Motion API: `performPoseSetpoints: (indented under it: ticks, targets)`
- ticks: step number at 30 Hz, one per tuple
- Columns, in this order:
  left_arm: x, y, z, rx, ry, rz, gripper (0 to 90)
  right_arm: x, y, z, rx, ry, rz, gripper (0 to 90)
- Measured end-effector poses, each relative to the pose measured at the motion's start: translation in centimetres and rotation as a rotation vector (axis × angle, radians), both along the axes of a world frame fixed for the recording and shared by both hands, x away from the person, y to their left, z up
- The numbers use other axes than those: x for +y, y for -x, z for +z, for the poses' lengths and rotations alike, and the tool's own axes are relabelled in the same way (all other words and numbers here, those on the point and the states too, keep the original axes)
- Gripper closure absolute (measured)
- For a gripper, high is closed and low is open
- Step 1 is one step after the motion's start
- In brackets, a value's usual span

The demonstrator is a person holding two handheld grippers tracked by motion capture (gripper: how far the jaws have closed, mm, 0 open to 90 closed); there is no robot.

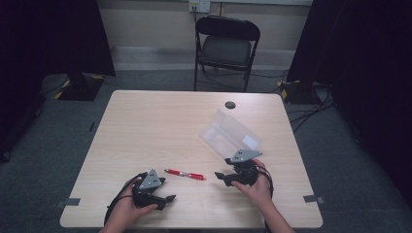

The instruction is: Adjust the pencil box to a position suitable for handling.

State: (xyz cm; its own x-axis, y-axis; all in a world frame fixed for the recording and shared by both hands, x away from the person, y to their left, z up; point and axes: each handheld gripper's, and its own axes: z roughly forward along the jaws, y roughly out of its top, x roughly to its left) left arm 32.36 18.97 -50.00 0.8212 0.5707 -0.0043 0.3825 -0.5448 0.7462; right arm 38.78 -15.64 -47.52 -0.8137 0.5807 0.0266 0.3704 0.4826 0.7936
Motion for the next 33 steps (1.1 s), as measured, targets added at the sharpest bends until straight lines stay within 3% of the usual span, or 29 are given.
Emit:
performPoseSetpoints:
  ticks: [3,9,33]
  targets:
    - [0.5,0.0,-0.1,0.004,0.011,0.016,22.6,0.2,-0.1,0.0,0.003,-0.008,0.007,29.6]
    - [1.5,0.1,0.0,0.004,-0.009,0.048,19.3,0.9,-0.2,-0.1,0.006,-0.014,0.020,29.4]
    - [1.6,0.2,-0.1,0.009,-0.010,0.076,16.2,1.5,-0.5,-0.3,0.009,-0.022,0.042,29.1]
